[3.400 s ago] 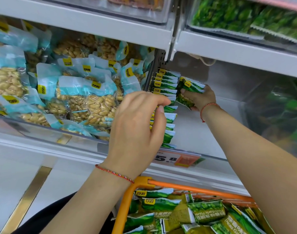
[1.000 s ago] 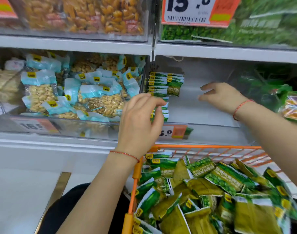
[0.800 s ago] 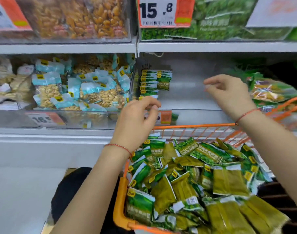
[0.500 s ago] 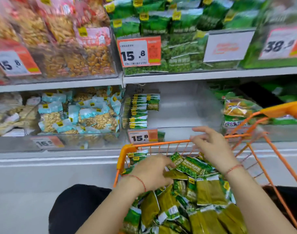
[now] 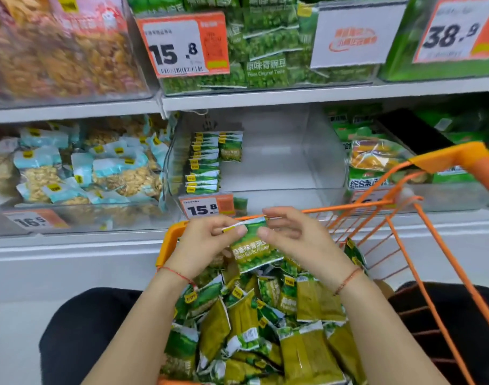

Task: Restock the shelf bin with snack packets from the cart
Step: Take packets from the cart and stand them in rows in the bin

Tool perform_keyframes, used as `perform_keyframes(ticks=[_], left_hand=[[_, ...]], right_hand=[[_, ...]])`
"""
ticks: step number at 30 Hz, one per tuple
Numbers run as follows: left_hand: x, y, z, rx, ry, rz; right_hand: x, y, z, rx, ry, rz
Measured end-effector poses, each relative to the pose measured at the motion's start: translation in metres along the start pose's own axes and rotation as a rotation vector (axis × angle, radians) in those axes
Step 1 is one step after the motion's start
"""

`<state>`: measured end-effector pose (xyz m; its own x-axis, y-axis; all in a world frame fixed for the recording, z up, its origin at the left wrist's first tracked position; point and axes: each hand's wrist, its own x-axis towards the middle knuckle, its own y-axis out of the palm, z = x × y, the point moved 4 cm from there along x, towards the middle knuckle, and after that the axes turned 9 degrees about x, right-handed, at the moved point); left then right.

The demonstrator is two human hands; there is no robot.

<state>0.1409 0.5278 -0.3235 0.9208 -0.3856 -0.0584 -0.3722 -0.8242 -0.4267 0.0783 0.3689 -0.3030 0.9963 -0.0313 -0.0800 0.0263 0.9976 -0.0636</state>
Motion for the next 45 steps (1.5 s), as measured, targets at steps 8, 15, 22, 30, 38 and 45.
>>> perform_keyframes(ticks=[8,15,22,30,38,45], left_hand=[[-0.004,0.005,0.014,0.119,-0.096,0.182],[-0.029,0.024,0.017,0.586,0.056,0.951],[-0.017,0.005,0.010,-0.015,0.060,0.655],[-0.013,0.001,-0.021,0.066,0.474,-0.276],[-0.017,0.023,-0.020,0.457,0.650,-0.208],[-0.023,0.026,-0.026,0.341,0.690,-0.244]], right_hand=[[0.000,-0.006,-0.009,-0.324,-0.088,-0.211],[-0.008,-0.025,-0.002,-0.300,-0.118,-0.517],[0.000,-0.025,-0.013,0.096,0.110,-0.429],[0.003,-0.012,-0.028,0.658,0.317,-0.307],[0.001,-0.004,-0.028,0.662,0.300,-0.151],[-0.001,-0.001,-0.030,0.600,0.274,-0.147]])
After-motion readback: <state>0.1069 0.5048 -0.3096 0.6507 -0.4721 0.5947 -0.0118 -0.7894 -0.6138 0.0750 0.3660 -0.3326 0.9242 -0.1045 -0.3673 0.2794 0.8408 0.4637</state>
